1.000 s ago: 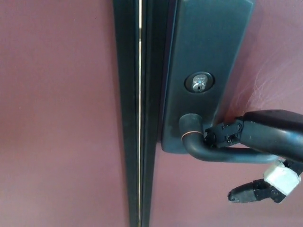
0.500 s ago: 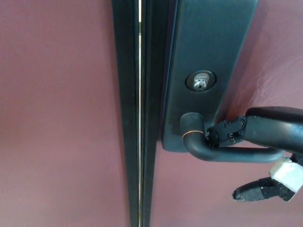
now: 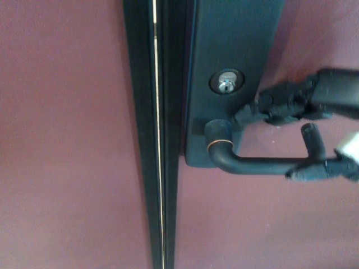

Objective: The robot walks towards the door handle and put its right hand on it and twist the handle

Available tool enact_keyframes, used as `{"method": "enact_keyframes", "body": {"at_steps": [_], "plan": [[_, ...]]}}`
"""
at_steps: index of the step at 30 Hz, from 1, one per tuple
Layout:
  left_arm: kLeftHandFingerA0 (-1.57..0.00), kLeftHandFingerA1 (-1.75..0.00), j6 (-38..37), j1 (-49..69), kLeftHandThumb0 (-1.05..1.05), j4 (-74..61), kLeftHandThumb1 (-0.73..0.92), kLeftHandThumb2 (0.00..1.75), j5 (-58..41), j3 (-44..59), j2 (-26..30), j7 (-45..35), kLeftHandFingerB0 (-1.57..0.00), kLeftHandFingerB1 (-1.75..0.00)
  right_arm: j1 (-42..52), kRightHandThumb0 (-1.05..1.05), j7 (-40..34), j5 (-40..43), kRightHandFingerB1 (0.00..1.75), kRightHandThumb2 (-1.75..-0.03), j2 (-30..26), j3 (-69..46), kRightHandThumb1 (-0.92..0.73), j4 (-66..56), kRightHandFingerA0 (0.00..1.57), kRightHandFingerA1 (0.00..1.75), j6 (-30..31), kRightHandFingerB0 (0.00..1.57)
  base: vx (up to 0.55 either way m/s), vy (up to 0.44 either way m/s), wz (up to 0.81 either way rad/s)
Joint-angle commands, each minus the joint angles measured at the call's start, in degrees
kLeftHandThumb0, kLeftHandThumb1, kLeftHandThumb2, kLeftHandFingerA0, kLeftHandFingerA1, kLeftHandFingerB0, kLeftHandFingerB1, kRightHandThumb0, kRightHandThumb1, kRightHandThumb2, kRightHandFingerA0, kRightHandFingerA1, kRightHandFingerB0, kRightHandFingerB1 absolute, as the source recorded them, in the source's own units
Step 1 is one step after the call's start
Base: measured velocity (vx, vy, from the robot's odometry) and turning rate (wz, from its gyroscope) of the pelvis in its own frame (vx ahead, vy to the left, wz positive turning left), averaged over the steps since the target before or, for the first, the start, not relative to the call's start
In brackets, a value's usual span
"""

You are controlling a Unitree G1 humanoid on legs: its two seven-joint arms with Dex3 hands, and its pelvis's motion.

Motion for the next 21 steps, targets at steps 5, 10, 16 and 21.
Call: {"method": "enact_keyframes", "body": {"at_steps": [5, 10, 16, 21], "plan": [[-0.69, -0.47, -0.35, 1.38, -0.36, 0.11, 0.57, 0.57, 0.39, 0.01, -0.13, -0.75, -0.51, -0.4, -8.97, -0.78, -3.95, 4.48, 0.02, -0.83, 0.12, -2.63, -0.48, 7.82, 0.06, 0.25, 10.23, 0.0, 0.0, 0.0, 0.0], [-0.69, -0.47, -0.3, 1.54, -0.36, 0.24, 0.57, 0.57, 0.78, -0.32, -0.22, -0.28, -0.52, -0.4, -8.75, -0.78, -4.96, 6.33, 0.02, -0.82, -0.53, -4.63, -0.48, 7.29, 0.06, 0.25, 11.67, 0.0, 0.0, 0.0, 0.0], [-0.7, -0.47, -0.36, 1.7, -0.36, 0.21, 0.57, 0.57, 0.26, 0.1, -0.13, -0.57, -0.53, -0.4, -6.73, -0.78, -3.34, 8.86, 0.02, -0.82, -5.2, -10.88, -0.48, 4.09, 0.06, 0.25, 9.3, 0.0, 0.0, 0.0, 0.0], [-0.7, -0.47, -0.47, 1.69, -0.36, 0.14, 0.57, 0.57, 0.19, 0.33, -0.05, -0.75, -0.53, -0.4, -3.97, -0.72, -1.2, 12.52, 0.0, -0.61, -9.22, -18.95, -0.58, 1.12, 0.03, 0.27, 7.9, 0.0, 0.0, 0.0, 0.02]]}}
